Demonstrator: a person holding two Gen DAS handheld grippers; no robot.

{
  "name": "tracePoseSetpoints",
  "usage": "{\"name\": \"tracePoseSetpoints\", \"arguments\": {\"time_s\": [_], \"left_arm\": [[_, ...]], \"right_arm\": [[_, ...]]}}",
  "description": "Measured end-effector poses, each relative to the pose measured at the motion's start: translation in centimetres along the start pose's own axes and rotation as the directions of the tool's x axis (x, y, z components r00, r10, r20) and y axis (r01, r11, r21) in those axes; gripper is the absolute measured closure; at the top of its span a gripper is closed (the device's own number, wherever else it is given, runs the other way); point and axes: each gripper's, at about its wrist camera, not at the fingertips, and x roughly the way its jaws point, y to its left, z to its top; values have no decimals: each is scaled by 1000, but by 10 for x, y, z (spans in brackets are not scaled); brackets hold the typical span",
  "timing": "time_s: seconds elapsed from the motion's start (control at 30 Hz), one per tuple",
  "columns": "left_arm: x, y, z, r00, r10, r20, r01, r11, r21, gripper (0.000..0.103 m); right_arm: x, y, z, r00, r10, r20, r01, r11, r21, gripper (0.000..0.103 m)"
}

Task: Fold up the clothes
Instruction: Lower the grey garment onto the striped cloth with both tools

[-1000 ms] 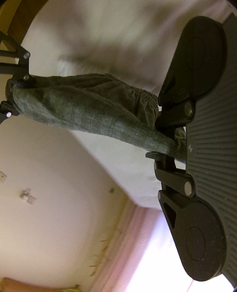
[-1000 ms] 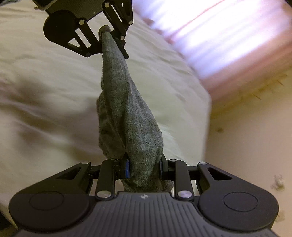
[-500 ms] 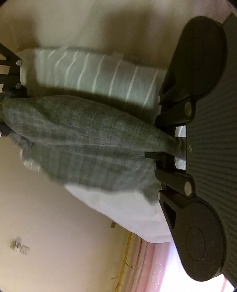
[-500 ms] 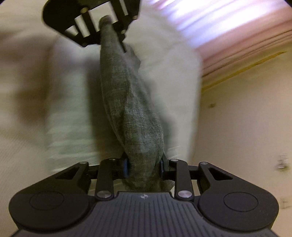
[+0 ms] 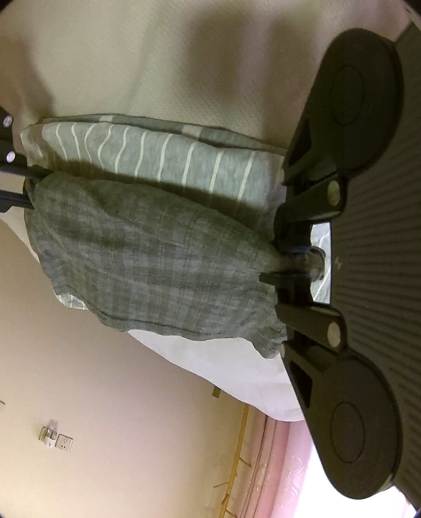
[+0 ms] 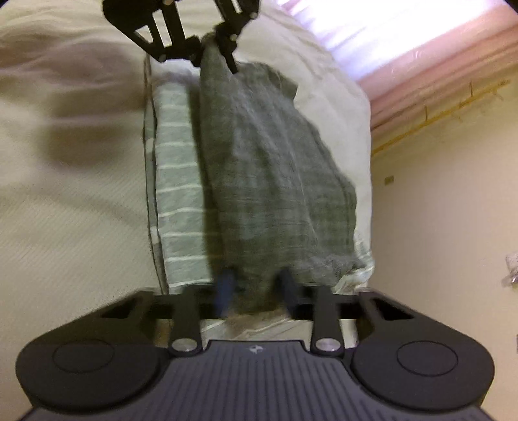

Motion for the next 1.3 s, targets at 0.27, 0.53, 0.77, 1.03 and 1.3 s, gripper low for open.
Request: {"name": "tracePoseSetpoints", "arguments": {"time_s": [0.27, 0.53, 0.77, 1.03, 1.3], "left_arm": [[-3, -12, -10, 1000, -14, -9, 14, 1000, 1, 94], [-4, -15, -14, 1000, 10, -11, -10, 1000, 4, 85], [-9, -21, -19, 1000, 11, -4, -11, 1000, 2, 83], [-13, -17, -22, 1000, 9, 14, -9, 1000, -12, 88], [-5, -28, -26, 1000, -11, -8, 11, 1000, 8, 88]], "right_arm": [[-21, 11, -4, 999, 41, -3, -41, 999, 31, 103], [-19, 11, -1, 1000, -28, 5, 28, 1000, -4, 61], [-11, 17, 4, 999, -31, 28, 32, 999, -44, 57], [7, 10, 9, 1000, 1, 12, -1, 999, -48, 84], [8, 23, 15, 999, 38, -8, -38, 999, -35, 85]]}}
